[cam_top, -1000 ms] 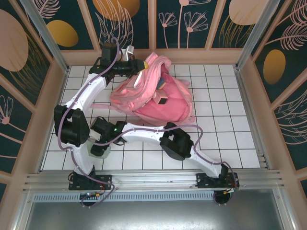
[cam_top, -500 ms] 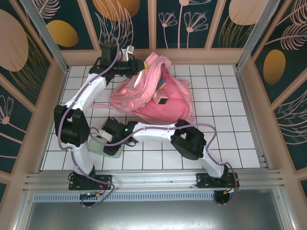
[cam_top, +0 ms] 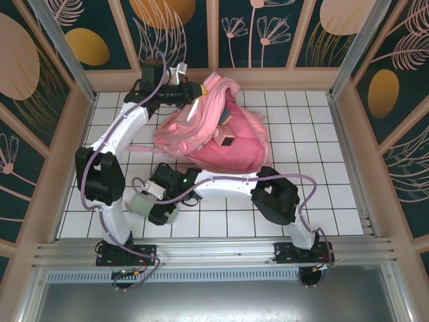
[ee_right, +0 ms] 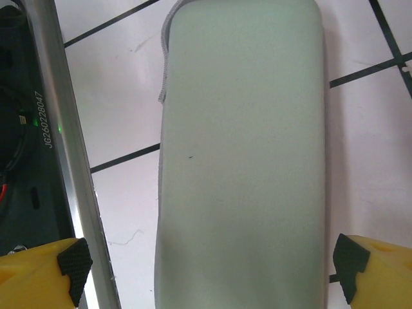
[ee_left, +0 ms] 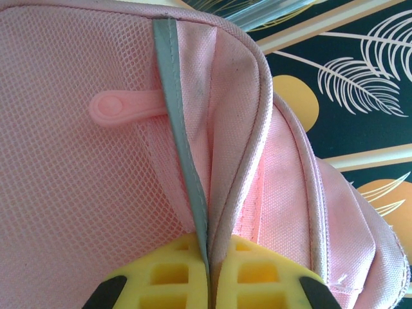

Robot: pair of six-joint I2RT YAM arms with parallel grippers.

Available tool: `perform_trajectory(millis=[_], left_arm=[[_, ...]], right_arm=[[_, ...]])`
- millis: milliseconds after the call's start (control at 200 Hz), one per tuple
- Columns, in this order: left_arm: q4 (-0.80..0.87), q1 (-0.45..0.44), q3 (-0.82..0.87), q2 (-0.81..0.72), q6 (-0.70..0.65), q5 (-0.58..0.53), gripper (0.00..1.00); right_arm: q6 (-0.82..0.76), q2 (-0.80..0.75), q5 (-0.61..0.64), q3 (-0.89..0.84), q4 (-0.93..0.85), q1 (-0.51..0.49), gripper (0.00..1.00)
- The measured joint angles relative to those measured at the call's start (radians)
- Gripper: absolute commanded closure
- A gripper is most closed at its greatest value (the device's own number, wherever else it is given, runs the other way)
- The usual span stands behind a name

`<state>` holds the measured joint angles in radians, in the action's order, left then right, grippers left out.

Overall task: Pack the student bag
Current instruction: Pick up the pencil pouch from the bottom-left of the table.

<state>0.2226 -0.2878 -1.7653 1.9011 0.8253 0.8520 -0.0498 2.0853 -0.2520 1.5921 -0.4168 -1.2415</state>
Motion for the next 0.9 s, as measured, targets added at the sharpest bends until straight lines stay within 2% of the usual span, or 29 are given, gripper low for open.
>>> perform_trajectory(millis=[270,561,786,896], left_arm=[[0.0,0.0,0.0,0.0,0.003,0.0,1.0],[0.0,0.0,0.0,0.0,0.003,0.0,1.0],[0.0,0.0,0.0,0.0,0.003,0.001,1.0],[0.0,0.0,0.0,0.0,0.003,0.001,1.0]], right_arm=[[-0.001,0.007,0.177,-0.001,-0.002,-0.048,0.01],[-0.006,0.109,0.256,0.0,-0.004,-0.083,0.01],[0.006,0.109,0.28,0.0,0.014,-0.087,0.2],[0.006,0.096,0.286,-0.021,0.034,-0.086,0.26]])
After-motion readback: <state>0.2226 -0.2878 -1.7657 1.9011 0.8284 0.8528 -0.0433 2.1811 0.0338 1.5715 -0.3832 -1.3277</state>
